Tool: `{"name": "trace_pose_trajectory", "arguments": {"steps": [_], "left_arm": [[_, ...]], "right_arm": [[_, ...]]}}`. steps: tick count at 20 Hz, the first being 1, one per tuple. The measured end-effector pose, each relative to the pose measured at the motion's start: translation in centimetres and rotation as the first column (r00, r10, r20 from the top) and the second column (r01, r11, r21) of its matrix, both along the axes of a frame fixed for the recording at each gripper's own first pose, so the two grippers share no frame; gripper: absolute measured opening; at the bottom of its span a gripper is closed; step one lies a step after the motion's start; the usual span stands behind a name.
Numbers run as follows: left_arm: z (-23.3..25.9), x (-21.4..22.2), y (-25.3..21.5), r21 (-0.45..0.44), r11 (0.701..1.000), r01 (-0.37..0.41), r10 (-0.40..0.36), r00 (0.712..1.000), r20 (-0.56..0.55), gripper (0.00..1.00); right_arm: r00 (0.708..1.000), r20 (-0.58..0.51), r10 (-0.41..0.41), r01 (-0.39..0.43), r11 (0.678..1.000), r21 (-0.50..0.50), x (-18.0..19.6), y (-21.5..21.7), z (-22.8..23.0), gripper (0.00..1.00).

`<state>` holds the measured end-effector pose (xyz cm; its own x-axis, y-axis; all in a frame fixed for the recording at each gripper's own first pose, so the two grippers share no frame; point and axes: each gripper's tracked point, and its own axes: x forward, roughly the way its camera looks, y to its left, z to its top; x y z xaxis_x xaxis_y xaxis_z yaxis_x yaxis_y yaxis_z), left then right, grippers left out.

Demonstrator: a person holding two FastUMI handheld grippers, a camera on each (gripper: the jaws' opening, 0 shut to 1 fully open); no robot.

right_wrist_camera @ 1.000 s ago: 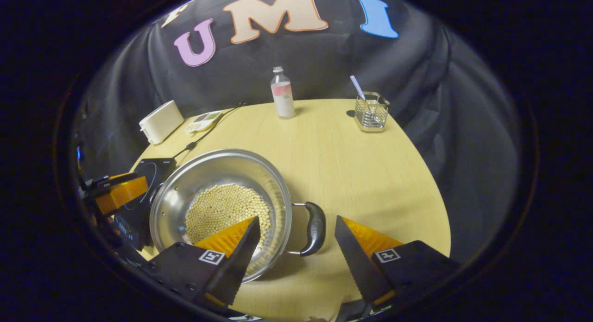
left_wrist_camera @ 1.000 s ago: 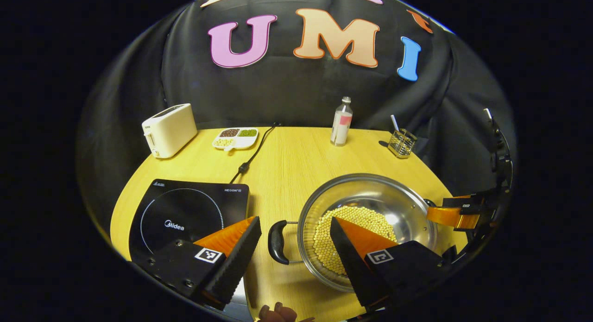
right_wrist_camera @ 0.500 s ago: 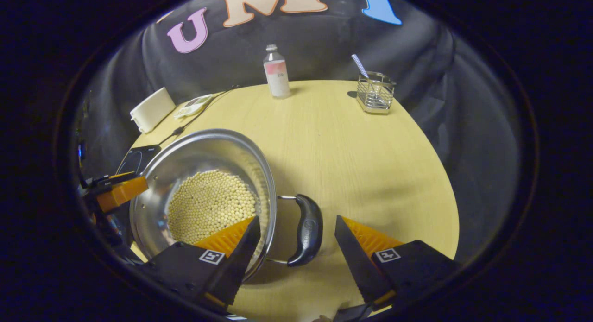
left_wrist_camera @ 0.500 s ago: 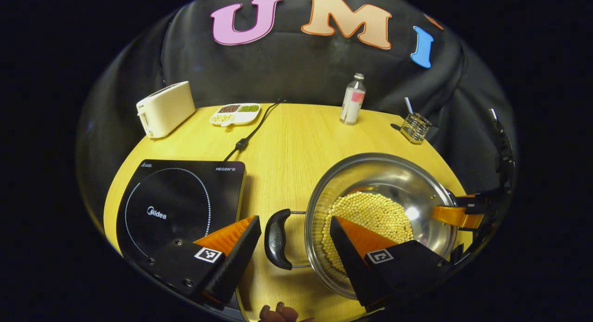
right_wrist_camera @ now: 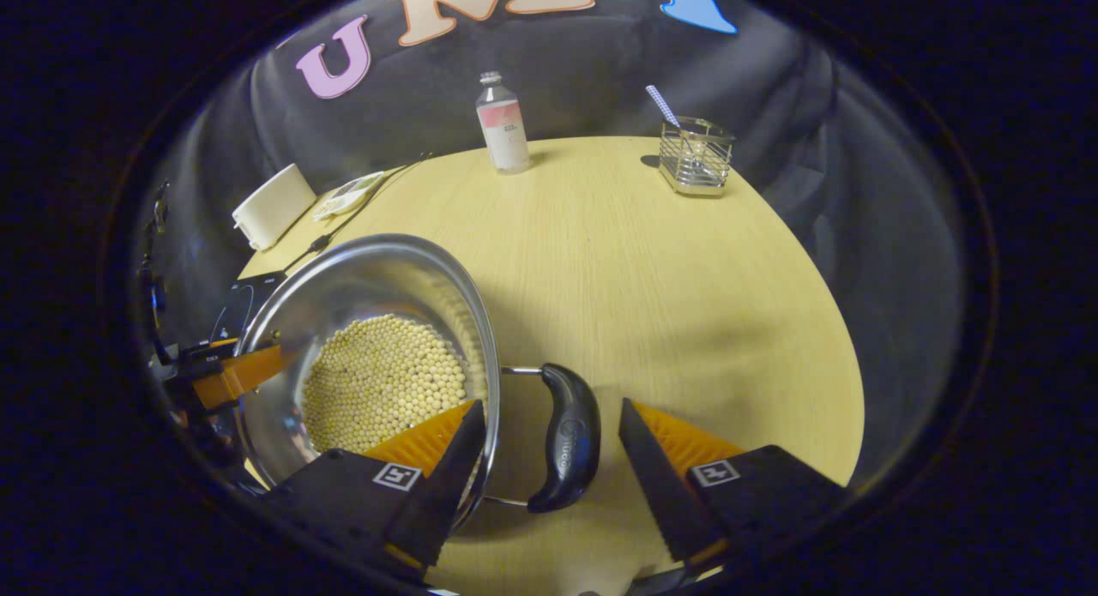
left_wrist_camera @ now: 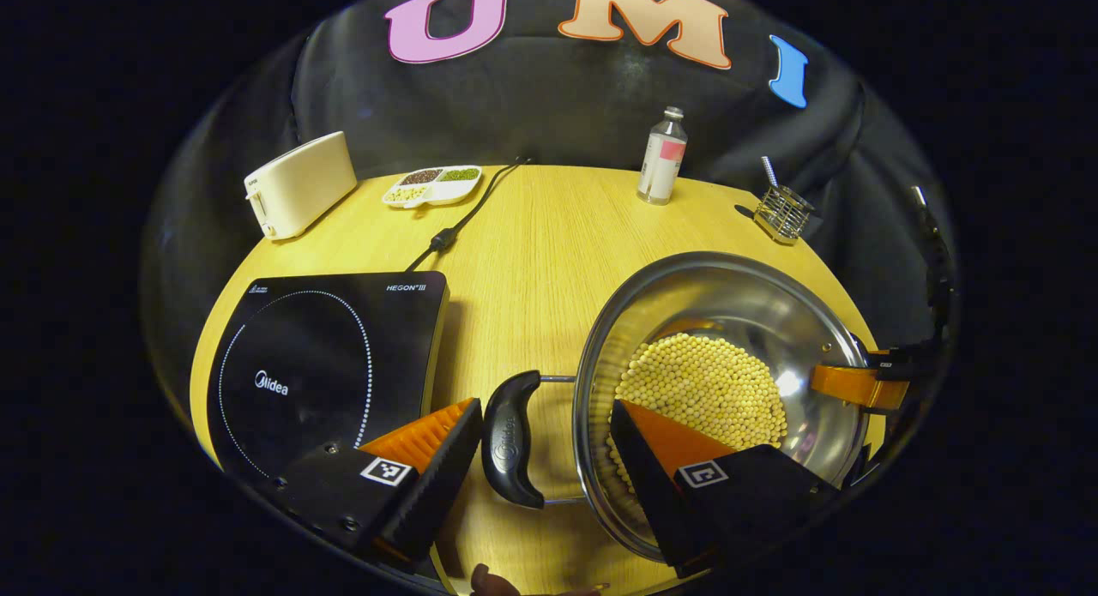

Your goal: First push the handle of the pot to place it horizontally, then grasp the pot with both hands and set it on the induction cooktop.

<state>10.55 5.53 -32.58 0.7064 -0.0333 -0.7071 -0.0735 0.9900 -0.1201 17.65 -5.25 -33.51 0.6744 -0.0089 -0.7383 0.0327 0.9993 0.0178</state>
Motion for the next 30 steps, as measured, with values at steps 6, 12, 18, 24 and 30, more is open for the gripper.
{"name": "trace_pose_trajectory", "arguments": {"steps": [6,12,18,24,30], "left_arm": [[-0.12,0.18,0.45,0.029,0.999,-0.017,0.017,1.0,-0.013,0.79],[-0.08,0.13,0.34,0.022,1.0,-0.018,0.018,1.0,-0.015,0.73],[-0.02,0.28,0.34,0.015,1.0,-0.011,0.012,1.0,-0.028,0.71],[0.13,0.47,0.2,0.002,1.0,-0.021,0.021,1.0,-0.022,0.68],[0.31,-0.1,-0.04,0.018,0.998,-0.053,0.053,0.998,-0.029,0.66]], "right_arm": [[1.0,-0.01,-0.006,0.006,1.0,0.021,0.11,0.37,-0.2,0.67],[1.0,-0.01,-0.008,0.008,1.0,0.027,0.24,0.42,-0.15,0.6],[0.999,-0.019,-0.035,0.036,0.998,0.051,0.36,0.38,-0.18,0.58],[0.999,-0.014,-0.048,0.049,0.998,0.049,0.48,0.4,-0.05,0.53],[0.999,-0.022,-0.035,0.036,0.998,0.042,0.62,0.5,0.19,0.47]]}}
